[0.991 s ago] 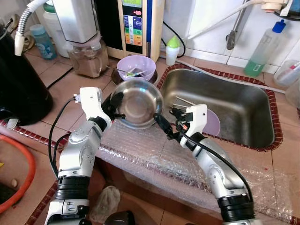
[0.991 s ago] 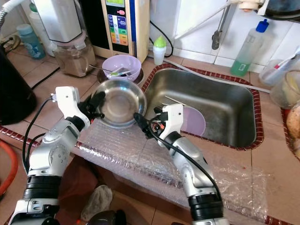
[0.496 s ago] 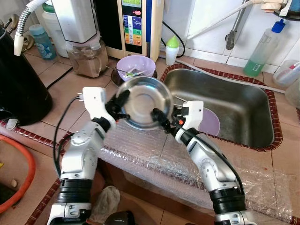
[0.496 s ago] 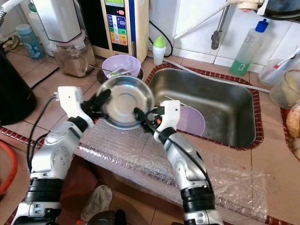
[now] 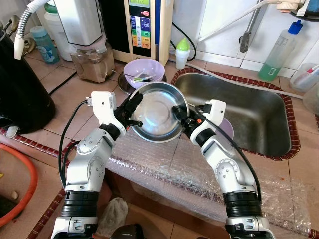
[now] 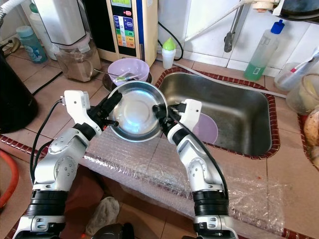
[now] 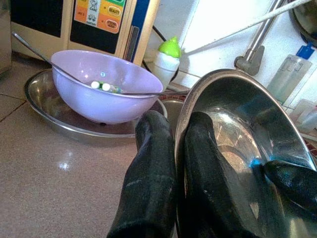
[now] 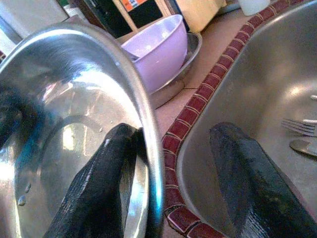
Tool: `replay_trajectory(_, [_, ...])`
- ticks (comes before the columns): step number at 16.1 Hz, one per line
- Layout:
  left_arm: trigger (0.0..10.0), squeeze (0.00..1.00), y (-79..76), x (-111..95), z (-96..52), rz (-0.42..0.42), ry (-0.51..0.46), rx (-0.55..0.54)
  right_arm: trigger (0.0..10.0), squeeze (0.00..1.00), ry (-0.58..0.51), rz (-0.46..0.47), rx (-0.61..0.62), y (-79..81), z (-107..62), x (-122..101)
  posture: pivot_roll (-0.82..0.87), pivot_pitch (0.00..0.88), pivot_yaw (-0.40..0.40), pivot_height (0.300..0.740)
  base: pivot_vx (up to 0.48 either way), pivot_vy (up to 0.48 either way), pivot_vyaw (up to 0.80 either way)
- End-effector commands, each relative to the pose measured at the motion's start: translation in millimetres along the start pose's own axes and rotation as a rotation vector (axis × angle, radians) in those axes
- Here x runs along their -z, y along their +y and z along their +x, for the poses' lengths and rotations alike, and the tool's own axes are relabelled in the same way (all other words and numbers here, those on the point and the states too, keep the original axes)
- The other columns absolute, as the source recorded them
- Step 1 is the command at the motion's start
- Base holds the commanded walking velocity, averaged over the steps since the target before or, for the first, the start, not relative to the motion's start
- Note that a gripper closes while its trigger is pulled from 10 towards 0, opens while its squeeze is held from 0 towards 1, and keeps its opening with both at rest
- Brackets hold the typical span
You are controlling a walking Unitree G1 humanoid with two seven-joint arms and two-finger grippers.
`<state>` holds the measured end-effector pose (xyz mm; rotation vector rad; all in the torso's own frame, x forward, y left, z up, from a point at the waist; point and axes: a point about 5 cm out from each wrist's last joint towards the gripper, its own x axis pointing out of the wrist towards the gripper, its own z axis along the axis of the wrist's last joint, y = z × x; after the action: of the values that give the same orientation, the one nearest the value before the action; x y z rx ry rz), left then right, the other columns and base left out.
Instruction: Kitchen organization
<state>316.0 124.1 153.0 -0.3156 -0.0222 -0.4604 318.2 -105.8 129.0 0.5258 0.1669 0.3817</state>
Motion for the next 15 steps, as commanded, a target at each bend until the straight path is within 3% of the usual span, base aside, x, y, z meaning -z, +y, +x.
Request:
replay_trajectory(1, [0.0, 0.0, -3.9, -7, 3.9, 0.007, -0.035, 0.031, 0.0, 0.0, 0.014, 0.016, 0.034, -6.4, -1.1, -2, -0.08, 0.001, 0.03, 0.74, 0.0, 0.0, 0.0])
replay_trajectory(9, [0.0, 0.0, 4.3, -10, 7.6, 0.019, -0.037, -0.006, 0.0, 0.0, 0.171, 0.025, -0.065, -13.7, -18.0, 11, -0.09, 0.0, 0.029, 0.74, 0.0, 0.0, 0.0])
replay_trajectory(12, [0.0, 0.0, 0.1, -8, 11.8, 0.044, -0.015, 0.025, 0.0, 0.0, 0.166, 0.031, -0.067, -11.5, -16.2, 9, -0.09, 0.0, 0.026, 0.74, 0.0, 0.0, 0.0])
replay_trajectory(13, [5.8, 1.0, -4.9, -7, 13.4, 0.082, 0.006, 0.06, 0.0, 0.0, 0.147, 0.035, -0.055, -12.7, -15.4, 5, -0.09, 0.0, 0.026, 0.74, 0.0, 0.0, 0.0])
replay_trajectory(14, [10.0, 1.0, -7.4, -7, 14.2, 0.11, 0.014, 0.082, 0.0, 0.0, 0.139, 0.03, -0.042, -14.5, -15.1, 3, -0.09, 0.0, 0.027, 0.74, 0.0, 0.0, 0.0])
replay_trajectory(15, [10.0, 1.0, -8.5, -8, 15.3, 0.139, 0.014, 0.102, 0.0, 0.0, 0.143, -0.001, -0.004, -20.4, -14.9, 2, -0.09, 0.0, 0.029, 0.74, 0.0, 0.0, 0.0])
